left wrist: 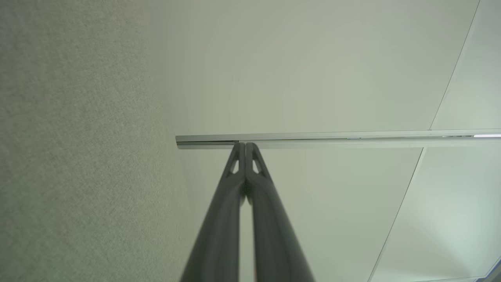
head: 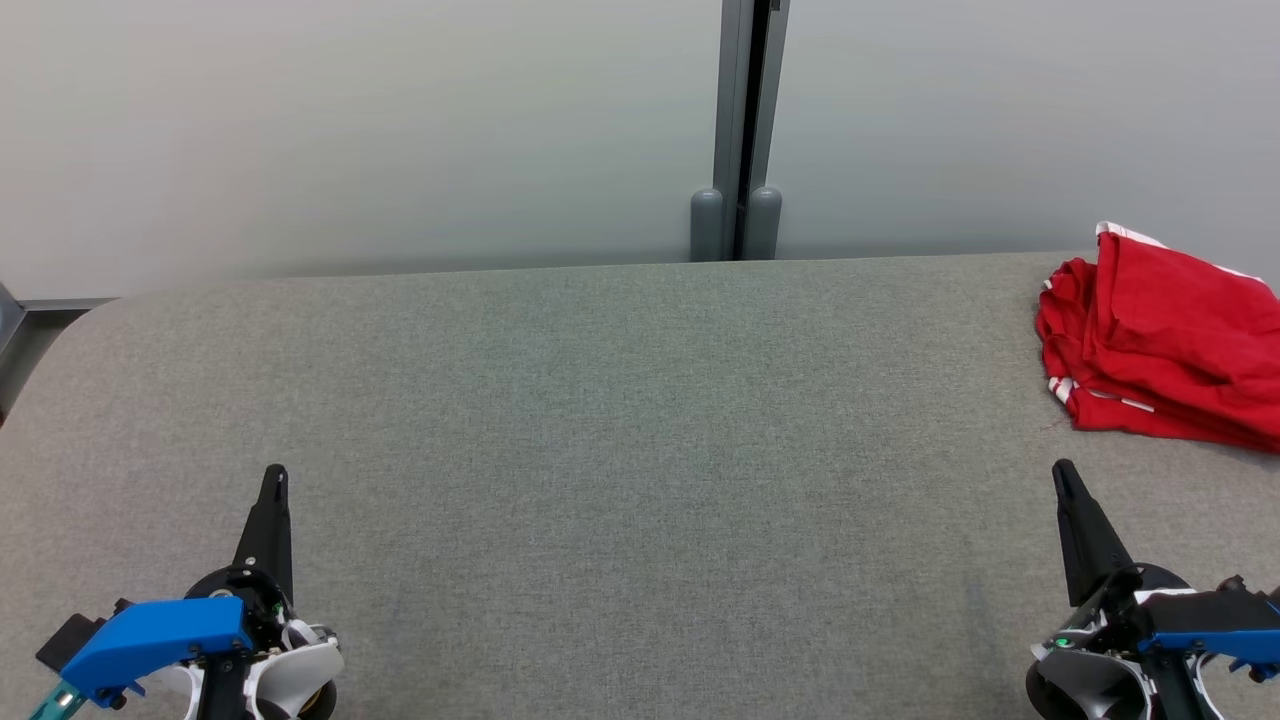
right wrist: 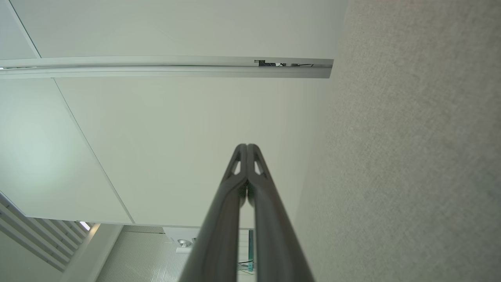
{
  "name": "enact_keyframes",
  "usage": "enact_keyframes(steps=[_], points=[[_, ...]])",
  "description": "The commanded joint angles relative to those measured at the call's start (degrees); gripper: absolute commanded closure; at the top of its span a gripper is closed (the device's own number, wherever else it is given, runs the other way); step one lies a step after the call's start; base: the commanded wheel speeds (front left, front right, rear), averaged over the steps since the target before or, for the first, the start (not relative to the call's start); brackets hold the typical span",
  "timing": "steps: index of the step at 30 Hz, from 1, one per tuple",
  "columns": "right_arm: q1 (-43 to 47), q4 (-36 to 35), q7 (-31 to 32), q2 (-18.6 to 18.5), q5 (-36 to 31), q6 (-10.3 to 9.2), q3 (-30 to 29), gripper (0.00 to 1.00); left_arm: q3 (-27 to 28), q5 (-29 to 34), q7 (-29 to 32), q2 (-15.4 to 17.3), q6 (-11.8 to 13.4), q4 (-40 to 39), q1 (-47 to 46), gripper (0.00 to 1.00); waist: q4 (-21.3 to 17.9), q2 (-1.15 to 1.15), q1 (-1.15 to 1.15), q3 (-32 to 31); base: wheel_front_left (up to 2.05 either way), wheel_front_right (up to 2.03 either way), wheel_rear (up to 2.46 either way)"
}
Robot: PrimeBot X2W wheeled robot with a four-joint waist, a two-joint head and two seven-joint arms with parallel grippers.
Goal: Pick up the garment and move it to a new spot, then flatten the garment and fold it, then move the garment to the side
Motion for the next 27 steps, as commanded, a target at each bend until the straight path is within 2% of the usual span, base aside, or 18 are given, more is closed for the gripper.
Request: enact_keyframes(steps=[1, 27], points=[[-0.80, 0.06, 0.23, -0.25, 0.16, 0.02, -0.12, 1.00, 0.07, -0.15, 0.25, -0.10, -0.53, -0.21, -0.55, 1.00, 0.00, 0.00, 0.00, 0.00, 0.00, 0.00, 0.00], [-0.80, 0.06, 0.23, -0.25, 0.16, 0.02, -0.11, 1.00, 0.07, -0.15, 0.24, -0.10, -0.53, -0.22, -0.55, 1.00, 0.00, 0.00, 0.00, 0.00, 0.00, 0.00, 0.00]])
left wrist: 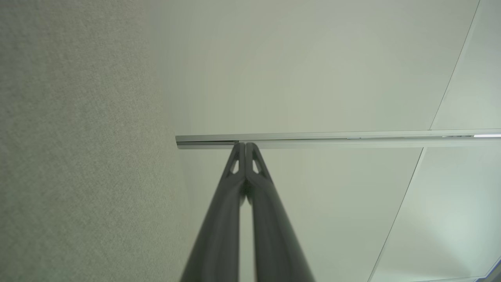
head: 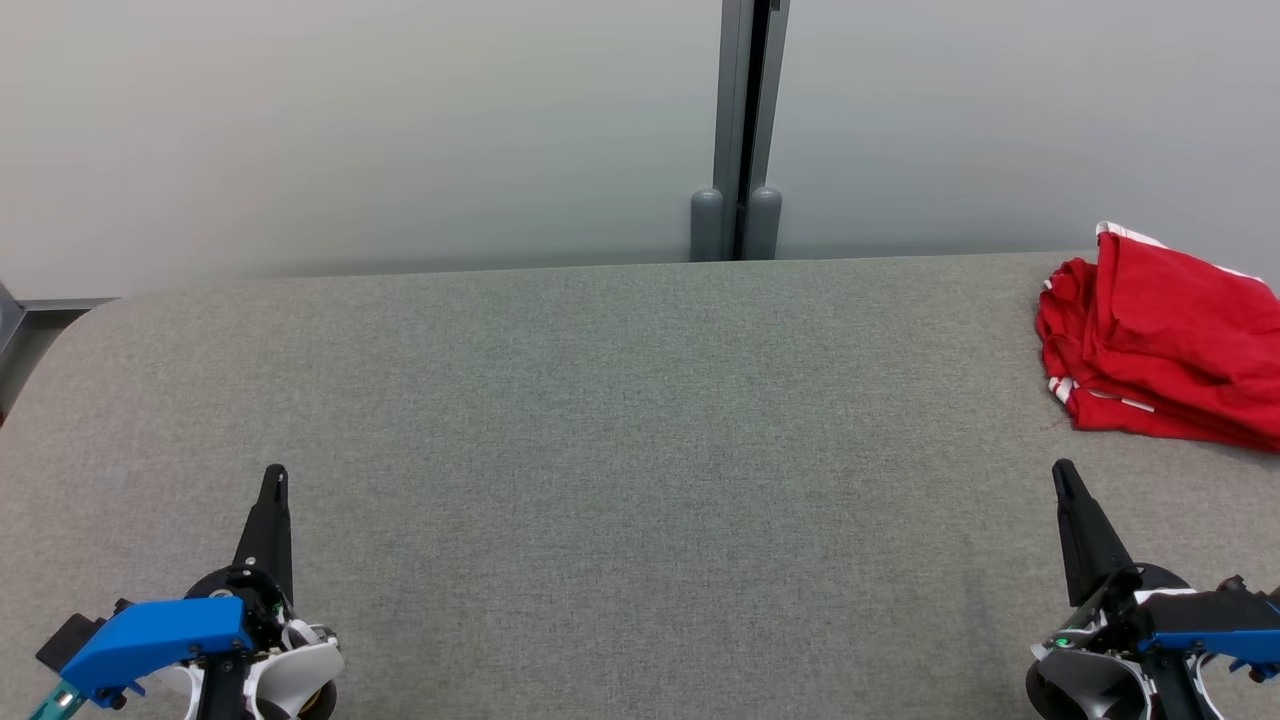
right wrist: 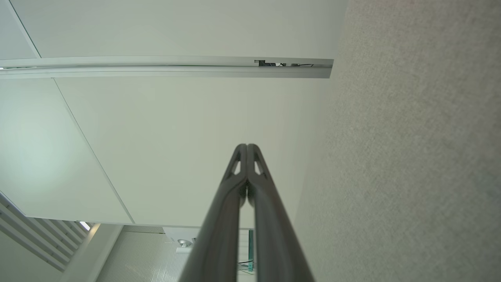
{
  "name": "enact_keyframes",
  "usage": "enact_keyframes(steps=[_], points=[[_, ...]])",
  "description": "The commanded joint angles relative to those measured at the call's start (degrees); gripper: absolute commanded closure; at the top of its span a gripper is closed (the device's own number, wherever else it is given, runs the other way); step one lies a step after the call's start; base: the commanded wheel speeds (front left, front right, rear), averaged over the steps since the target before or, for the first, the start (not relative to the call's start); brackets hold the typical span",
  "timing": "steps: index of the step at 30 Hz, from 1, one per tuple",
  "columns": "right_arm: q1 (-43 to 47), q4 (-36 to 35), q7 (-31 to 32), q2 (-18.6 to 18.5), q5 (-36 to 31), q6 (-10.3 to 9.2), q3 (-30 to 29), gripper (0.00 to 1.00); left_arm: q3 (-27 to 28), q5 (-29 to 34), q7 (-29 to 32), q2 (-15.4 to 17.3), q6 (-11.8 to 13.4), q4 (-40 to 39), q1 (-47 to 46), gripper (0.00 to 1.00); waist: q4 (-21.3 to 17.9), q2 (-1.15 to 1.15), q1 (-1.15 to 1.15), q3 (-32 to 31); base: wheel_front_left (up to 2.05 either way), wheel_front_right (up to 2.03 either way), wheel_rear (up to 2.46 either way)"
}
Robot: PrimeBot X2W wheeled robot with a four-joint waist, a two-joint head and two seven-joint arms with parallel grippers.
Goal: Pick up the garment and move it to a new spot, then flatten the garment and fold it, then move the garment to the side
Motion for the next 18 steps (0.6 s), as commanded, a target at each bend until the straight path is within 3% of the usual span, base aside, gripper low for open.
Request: enact_keyframes(steps=[1, 18], points=[[-0.80, 0.06, 0.23, -0.25, 0.16, 0.02, -0.11, 1.00, 0.07, -0.15, 0.24, -0.10, -0.53, -0.22, -0.55, 1.00, 0.00, 0.00, 0.00, 0.00, 0.00, 0.00, 0.00], [-0.80, 0.06, 0.22, -0.25, 0.16, 0.02, -0.11, 1.00, 0.06, -0.15, 0.24, -0.10, -0.53, -0.23, -0.55, 1.00, 0.00, 0.00, 0.00, 0.00, 0.00, 0.00, 0.00]])
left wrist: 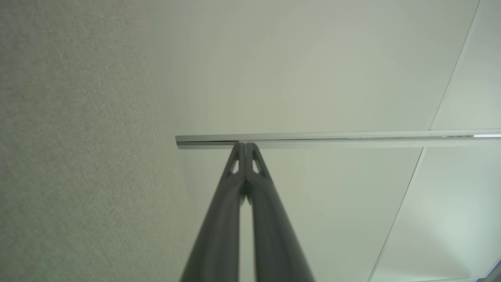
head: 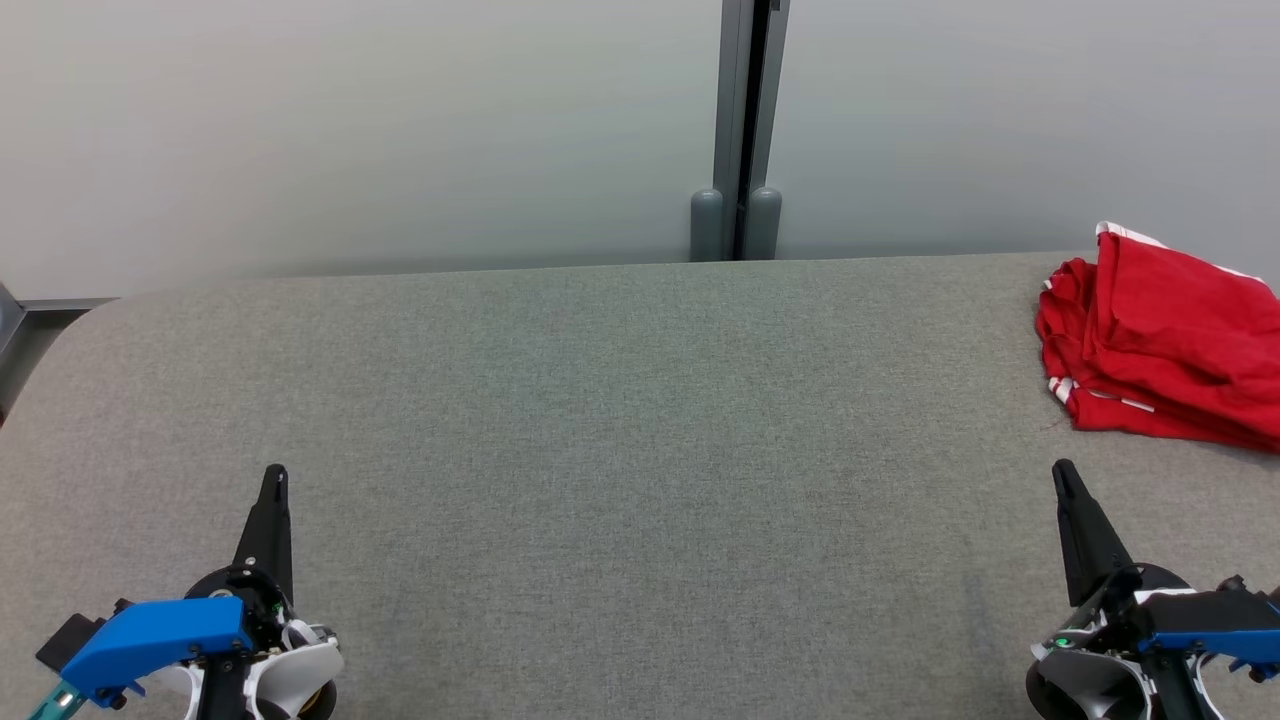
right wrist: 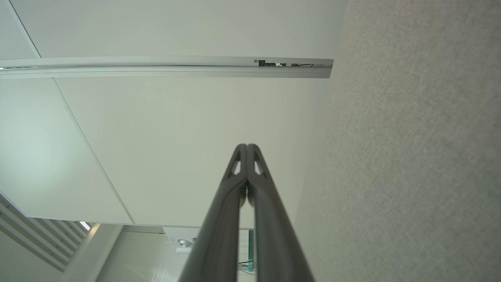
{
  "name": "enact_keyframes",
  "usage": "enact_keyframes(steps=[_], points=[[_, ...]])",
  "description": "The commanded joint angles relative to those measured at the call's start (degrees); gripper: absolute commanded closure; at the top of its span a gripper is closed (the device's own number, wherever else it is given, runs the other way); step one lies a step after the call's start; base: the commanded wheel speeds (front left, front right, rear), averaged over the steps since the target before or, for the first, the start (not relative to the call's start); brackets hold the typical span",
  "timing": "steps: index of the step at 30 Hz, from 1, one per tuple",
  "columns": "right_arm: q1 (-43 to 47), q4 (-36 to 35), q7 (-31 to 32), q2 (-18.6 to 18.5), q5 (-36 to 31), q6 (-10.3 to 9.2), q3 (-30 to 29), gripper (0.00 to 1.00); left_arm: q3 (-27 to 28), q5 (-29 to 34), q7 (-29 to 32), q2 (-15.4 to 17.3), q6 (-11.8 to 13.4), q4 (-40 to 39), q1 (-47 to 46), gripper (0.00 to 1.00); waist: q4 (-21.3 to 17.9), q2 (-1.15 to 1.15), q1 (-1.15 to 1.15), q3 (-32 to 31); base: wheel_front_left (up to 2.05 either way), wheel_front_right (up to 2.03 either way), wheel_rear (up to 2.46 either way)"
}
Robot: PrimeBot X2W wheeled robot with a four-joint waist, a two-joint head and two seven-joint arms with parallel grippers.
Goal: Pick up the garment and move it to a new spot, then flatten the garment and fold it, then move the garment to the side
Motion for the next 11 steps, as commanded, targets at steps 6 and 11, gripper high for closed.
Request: enact_keyframes(steps=[6, 11], points=[[-0.80, 0.06, 0.22, -0.25, 0.16, 0.02, -0.11, 1.00, 0.06, -0.16, 0.24, -0.10, -0.53, -0.23, -0.55, 1.00, 0.00, 0.00, 0.00, 0.00, 0.00, 0.00, 0.00], [-0.80, 0.06, 0.22, -0.25, 0.16, 0.02, -0.10, 1.00, 0.06, -0.16, 0.24, -0.10, -0.53, -0.23, -0.55, 1.00, 0.00, 0.00, 0.00, 0.00, 0.00, 0.00, 0.00]])
